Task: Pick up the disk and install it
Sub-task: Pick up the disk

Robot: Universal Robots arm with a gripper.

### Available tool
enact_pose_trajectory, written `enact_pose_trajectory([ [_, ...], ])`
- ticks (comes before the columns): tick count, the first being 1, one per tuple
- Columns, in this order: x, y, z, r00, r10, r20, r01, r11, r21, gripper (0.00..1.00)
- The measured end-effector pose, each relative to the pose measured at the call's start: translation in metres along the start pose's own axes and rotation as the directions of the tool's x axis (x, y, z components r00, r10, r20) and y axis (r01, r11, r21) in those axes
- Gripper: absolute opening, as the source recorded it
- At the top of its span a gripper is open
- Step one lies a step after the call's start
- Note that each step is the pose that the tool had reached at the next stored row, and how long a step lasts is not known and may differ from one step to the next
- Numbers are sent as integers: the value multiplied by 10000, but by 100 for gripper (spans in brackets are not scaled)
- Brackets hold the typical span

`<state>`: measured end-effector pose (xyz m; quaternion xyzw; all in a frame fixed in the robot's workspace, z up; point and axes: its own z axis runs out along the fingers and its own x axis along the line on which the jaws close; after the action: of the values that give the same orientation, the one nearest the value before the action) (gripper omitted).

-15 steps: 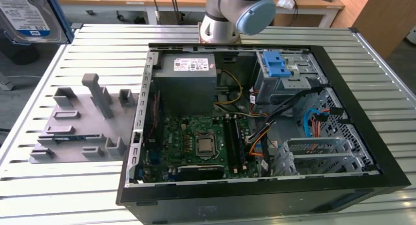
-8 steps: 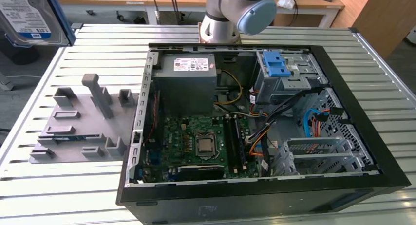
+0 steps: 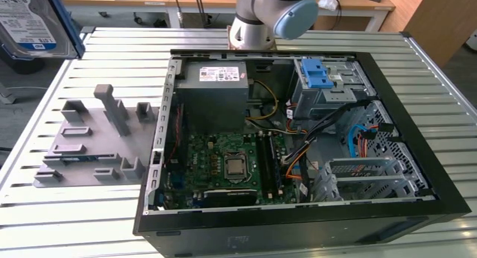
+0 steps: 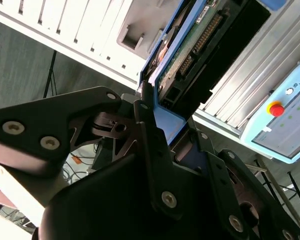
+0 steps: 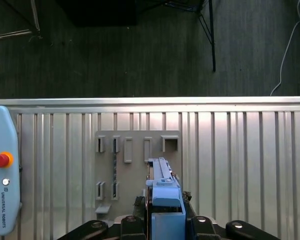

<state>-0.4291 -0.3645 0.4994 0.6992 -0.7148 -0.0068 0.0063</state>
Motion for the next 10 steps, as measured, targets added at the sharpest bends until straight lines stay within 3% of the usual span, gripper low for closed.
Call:
enact_pose_trajectory([
  [10,32,-161,-3,10000,0,0,0,10000,0,36],
])
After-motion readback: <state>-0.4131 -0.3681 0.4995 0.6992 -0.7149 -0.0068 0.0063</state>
